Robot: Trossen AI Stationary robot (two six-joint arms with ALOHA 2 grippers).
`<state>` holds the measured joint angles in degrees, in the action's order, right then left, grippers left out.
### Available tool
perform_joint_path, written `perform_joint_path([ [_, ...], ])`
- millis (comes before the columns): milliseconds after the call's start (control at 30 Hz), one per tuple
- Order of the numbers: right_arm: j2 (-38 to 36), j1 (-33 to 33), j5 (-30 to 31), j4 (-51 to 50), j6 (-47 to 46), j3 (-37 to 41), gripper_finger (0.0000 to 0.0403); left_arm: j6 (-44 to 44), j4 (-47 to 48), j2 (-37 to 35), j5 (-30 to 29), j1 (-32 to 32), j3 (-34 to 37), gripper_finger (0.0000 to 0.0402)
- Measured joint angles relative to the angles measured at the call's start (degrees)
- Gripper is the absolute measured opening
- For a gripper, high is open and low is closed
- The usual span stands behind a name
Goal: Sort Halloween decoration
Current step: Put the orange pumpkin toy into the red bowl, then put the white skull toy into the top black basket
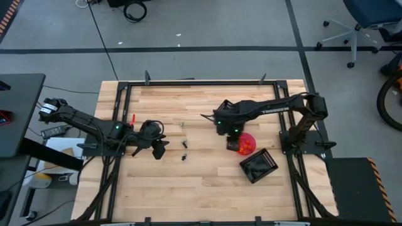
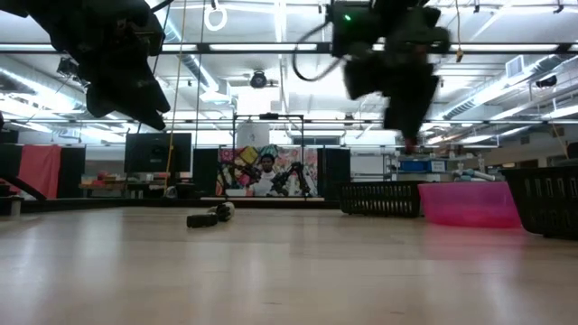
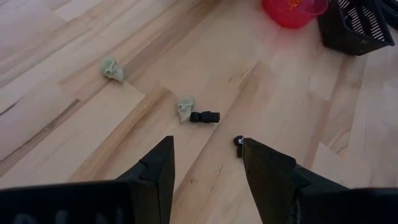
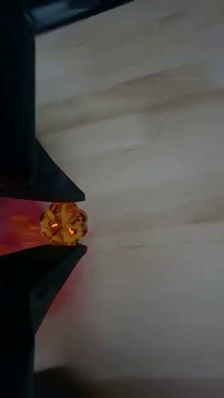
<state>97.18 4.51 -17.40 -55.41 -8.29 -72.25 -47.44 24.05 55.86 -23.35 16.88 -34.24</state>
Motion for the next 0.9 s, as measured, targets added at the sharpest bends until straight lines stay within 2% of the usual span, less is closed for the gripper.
perform_joint_path([
  [133,-0.2,0.0,3.0,-12.2,0.5,0.0,0.0105,0.0,0.0,0.0,0.0,0.0,0.0,0.0162],
  [200,0.1,0.0,4.7,-14.2,1.3,0.2,0.0105,0.0,0.0,0.0,0.0,0.0,0.0,0.0162],
  [400,0.1,0.0,4.1,-7.3,1.5,6.7,0.0105,-1.0,-0.3,0.0,0.0,0.0,0.0,0.0162],
  [533,0.2,0.0,4.1,-2.4,-3.4,11.8,0.0111,-1.2,-0.3,0.0,0.0,0.0,0.0,0.0162],
  [733,0.2,0.0,3.9,-0.6,-5.3,14.0,0.0156,-1.2,-0.2,0.0,-2.3,0.0,0.0,0.0162],
  [900,0.2,0.0,2.8,-3.4,-5.7,11.8,0.0191,-1.2,-0.3,0.0,-2.6,-0.1,0.0,0.0162],
])
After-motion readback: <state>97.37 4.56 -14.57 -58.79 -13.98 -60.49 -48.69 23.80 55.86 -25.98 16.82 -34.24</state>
